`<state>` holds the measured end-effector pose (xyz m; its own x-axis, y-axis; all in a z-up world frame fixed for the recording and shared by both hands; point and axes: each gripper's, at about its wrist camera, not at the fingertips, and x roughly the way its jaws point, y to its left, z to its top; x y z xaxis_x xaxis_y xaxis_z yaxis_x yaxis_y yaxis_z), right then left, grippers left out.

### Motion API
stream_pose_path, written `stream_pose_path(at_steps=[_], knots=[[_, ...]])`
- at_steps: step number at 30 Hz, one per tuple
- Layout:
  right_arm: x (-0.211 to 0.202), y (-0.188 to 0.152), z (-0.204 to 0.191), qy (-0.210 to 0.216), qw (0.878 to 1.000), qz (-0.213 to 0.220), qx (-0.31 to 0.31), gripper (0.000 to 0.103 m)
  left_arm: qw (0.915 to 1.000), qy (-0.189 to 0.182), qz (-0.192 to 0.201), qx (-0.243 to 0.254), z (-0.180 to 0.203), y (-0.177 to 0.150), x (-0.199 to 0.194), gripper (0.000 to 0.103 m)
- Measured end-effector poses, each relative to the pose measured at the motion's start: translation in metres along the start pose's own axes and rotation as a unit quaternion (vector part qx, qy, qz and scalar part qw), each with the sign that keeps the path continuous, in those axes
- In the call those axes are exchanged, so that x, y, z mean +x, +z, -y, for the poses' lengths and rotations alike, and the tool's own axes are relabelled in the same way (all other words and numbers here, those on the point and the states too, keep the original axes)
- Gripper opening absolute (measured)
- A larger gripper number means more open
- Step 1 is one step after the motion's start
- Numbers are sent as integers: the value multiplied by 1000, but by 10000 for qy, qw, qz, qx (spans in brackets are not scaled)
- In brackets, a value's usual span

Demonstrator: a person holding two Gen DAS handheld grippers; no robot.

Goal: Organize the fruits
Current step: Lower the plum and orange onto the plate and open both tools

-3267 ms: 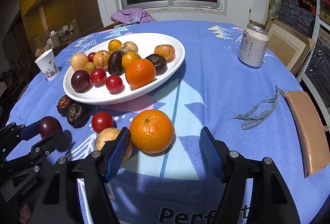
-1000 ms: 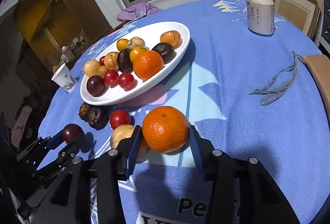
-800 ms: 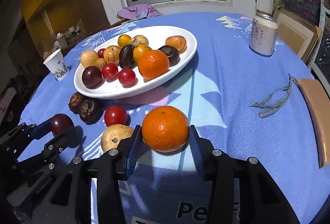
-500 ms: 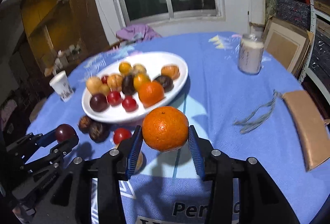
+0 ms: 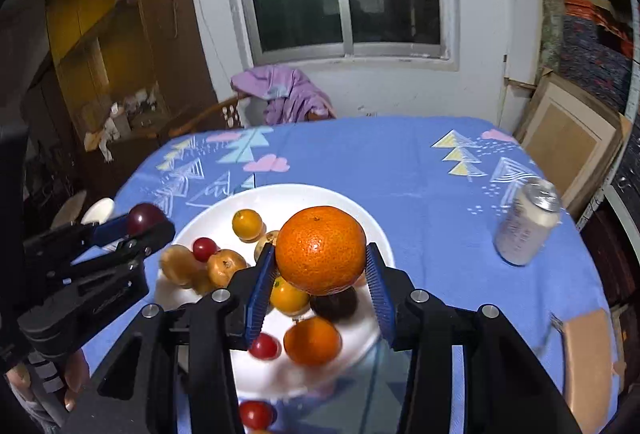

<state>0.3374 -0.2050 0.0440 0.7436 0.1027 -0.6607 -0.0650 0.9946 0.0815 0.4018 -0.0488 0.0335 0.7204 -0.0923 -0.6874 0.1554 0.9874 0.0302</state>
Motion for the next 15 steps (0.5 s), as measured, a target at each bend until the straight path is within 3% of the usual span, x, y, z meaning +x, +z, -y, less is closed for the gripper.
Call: stream_pose_path(at_steps=[9, 15], knots=[[100, 21, -3, -195, 9963, -831, -41, 46, 9975, 9, -680, -187, -15, 27, 102, 39], [126, 17, 0, -163, 9927, -1195, 64, 48, 9965, -17, -742, -380, -24, 31, 119, 44]])
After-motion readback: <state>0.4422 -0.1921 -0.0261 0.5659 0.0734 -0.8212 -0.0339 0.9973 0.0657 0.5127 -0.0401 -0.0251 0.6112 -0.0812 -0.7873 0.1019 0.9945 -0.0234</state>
